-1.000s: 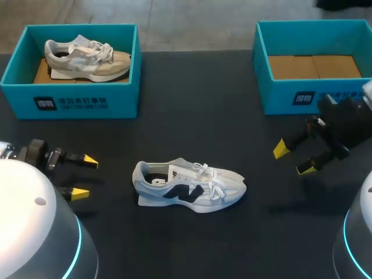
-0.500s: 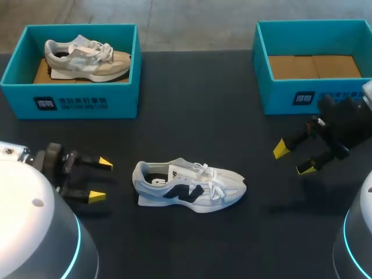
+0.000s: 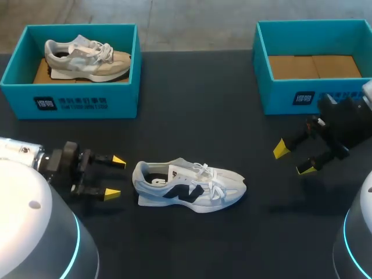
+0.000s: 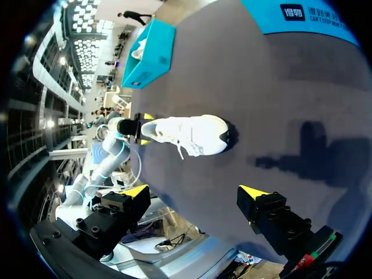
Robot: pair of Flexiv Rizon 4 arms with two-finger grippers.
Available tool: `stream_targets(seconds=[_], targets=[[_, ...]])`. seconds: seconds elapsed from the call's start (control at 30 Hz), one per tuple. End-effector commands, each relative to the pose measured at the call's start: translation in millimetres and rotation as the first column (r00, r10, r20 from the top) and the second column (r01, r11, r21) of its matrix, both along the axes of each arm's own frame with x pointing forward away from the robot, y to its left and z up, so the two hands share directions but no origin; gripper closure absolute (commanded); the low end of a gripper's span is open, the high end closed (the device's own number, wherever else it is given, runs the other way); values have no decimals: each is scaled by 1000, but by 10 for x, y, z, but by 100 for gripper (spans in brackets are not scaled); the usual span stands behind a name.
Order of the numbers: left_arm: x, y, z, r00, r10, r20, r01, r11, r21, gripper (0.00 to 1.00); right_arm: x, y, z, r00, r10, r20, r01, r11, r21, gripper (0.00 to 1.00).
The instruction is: Take the shoe out of the shoebox, open the shoe tongue, remove and reinsert the insole, then place the shoe into the shoebox
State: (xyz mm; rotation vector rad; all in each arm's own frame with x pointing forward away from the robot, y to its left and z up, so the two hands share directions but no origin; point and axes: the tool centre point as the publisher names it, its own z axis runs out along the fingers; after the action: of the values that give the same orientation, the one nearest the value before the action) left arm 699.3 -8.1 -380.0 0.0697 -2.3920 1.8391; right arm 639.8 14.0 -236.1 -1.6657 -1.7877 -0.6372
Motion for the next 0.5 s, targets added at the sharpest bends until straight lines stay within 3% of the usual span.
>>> stream_targets(seconds=[0.03, 0.5], targets=[[9, -73, -25, 1000, 1, -2, -1, 1000, 5, 0, -14, 6, -2, 1000, -3, 1, 3, 1000, -3, 0], [106, -248, -119, 1000, 5, 25, -5, 1000, 13, 0, -14, 6, -2, 1000, -3, 1, 3, 1000, -3, 0]])
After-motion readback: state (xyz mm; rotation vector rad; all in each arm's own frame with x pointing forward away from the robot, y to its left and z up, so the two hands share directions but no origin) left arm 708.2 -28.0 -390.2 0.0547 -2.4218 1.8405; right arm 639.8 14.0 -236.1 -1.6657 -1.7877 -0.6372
